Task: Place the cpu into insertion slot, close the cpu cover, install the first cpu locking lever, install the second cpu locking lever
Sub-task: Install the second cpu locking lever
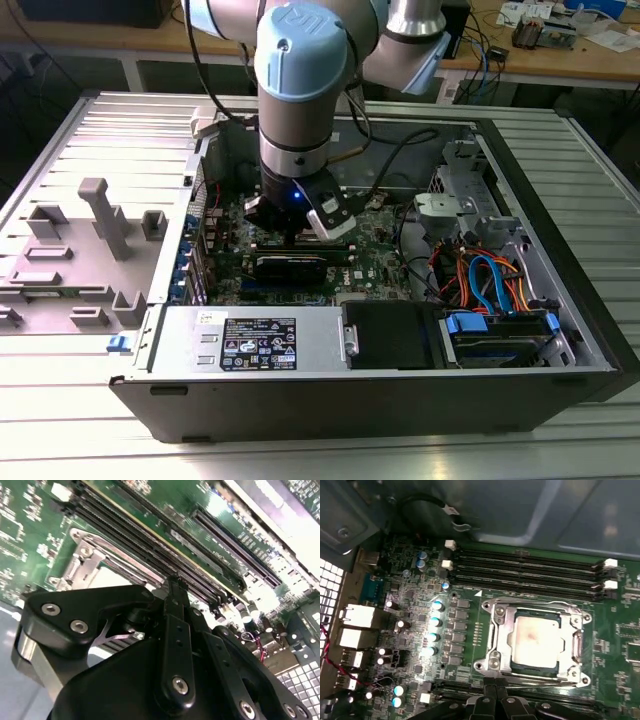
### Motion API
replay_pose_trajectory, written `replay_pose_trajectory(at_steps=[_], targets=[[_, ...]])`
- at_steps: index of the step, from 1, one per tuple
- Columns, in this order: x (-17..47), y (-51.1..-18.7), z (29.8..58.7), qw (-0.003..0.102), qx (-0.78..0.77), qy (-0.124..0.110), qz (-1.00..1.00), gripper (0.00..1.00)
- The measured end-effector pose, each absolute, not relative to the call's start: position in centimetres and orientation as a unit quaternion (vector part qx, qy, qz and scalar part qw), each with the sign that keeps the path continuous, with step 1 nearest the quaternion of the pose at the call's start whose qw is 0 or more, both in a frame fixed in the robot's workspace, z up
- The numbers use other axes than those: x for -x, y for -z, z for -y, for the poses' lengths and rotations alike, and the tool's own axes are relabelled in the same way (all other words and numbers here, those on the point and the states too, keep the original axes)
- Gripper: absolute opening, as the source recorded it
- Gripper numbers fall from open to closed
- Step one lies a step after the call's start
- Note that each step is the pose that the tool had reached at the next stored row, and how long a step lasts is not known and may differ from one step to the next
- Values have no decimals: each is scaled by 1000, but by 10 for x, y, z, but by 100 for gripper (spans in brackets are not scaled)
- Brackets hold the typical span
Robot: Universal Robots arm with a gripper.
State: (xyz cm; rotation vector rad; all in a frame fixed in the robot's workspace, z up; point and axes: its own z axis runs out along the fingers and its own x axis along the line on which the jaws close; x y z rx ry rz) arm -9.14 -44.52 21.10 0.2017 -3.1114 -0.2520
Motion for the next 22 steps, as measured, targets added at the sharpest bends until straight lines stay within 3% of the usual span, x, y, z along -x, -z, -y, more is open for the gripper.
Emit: replay_pose_trajectory(at_steps=[22], targets=[[101, -205, 444, 4, -68, 88, 994, 11]])
